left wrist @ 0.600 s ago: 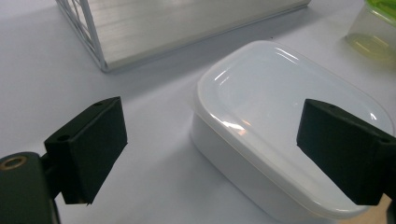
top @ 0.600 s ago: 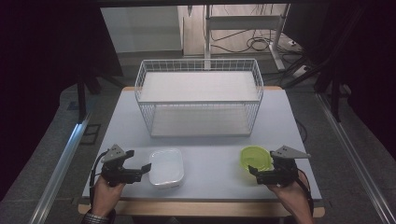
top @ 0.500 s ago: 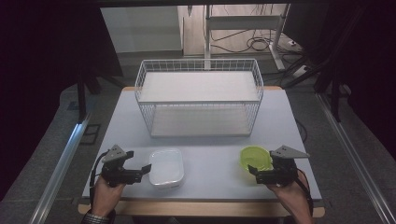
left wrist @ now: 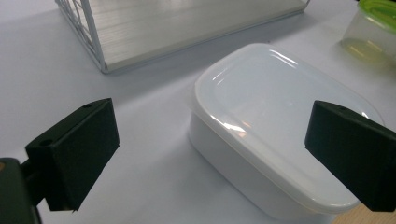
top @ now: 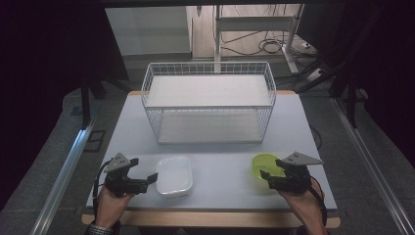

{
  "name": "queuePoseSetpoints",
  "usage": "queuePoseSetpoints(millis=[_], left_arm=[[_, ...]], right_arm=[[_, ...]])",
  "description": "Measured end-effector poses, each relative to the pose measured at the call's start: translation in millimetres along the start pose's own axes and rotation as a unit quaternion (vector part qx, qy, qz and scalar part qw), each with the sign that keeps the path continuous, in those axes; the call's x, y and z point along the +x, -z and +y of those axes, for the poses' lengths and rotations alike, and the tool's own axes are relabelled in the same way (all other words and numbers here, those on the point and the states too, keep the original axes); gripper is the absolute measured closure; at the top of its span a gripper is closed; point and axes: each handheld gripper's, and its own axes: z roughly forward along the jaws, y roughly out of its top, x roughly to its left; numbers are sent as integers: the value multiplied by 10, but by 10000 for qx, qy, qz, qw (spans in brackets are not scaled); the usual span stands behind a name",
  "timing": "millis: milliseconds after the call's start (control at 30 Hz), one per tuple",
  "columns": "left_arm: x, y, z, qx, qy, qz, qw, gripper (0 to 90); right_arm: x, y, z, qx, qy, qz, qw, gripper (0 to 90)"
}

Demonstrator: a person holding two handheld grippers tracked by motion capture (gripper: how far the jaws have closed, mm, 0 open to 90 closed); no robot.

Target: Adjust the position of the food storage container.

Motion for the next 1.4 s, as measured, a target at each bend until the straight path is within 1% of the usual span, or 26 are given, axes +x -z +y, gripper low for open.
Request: queuePoseSetpoints(millis=[33,67,100,133,200,233,267,333,367,400,433,467,567,700,733,800,833,900,967,1000,1100,1167,1233,1333,1367,1400], left_arm=[[-2,4,0,-9,-22,11,10000,28],[-4,5,0,-7,-36,16,10000,30],[-4,5,0,-7,-36,16,10000,31],[-7,4,-2,-3,-60,30,10000,33],[-15,-6,-6,28,-101,77,9999,35],[-15,-6,-6,28,-101,77,9999,36],[-25,-14,-10,45,-135,122,9998,36],[-32,-20,-11,39,-165,162,9997,37],[-32,-20,-11,39,-165,162,9997,37],[-36,-25,-13,34,-176,161,9997,37],[-36,-25,-13,34,-176,161,9997,37],[-38,-29,-15,25,-178,174,9997,38],[-37,-31,-17,23,-173,196,9997,38],[-32,-27,-18,16,-154,210,9997,42],[-32,-27,-18,16,-154,210,9997,42],[-33,-29,-18,31,-164,228,9996,44],[-33,-29,-18,31,-164,228,9996,45],[-33,-27,-18,39,-164,235,9996,48],[-34,-27,-18,41,-167,237,9996,50],[-37,-29,-17,59,-177,250,9995,51],[-41,-29,-17,70,-195,268,9994,52],[-44,-27,-17,73,-205,277,9994,54],[-44,-25,-18,72,-205,282,9994,55],[-40,-21,-19,82,-204,292,9993,57],[-40,-21,-19,82,-204,292,9993,58],[-37,-17,-20,93,-205,294,9993,61]], right_arm=[[5,6,8,0,30,9,10000,364],[13,15,21,-1,73,19,10000,420],[13,15,21,-1,73,19,10000,420],[25,23,46,18,149,60,9999,531],[35,18,71,78,220,105,9997,618],[35,18,71,78,220,105,9997,618],[60,3,102,146,309,142,9993,724],[74,-14,121,182,365,213,9989,789],[74,-14,121,182,365,213,9989,789],[94,-46,147,234,422,294,9984,869],[94,-46,147,234,422,294,9984,869],[112,-79,174,257,473,367,9979,893],[140,-116,205,283,501,423,9974,894],[211,-240,268,372,624,529,9960,895],[211,-240,268,372,624,529,9960,895],[245,-324,296,427,670,570,9952,894],[245,-324,296,427,670,570,9952,894],[276,-400,313,475,708,619,9944,894],[286,-423,318,500,731,640,9940,894],[318,-481,324,563,797,661,9930,894],[337,-541,317,659,855,634,9921,894],[326,-570,301,783,875,600,9913,894],[308,-573,291,778,801,623,9918,894],[287,-550,286,797,865,508,9918,894],[287,-550,286,797,865,508,9918,894],[247,-520,266,786,803,491,9925,894]])
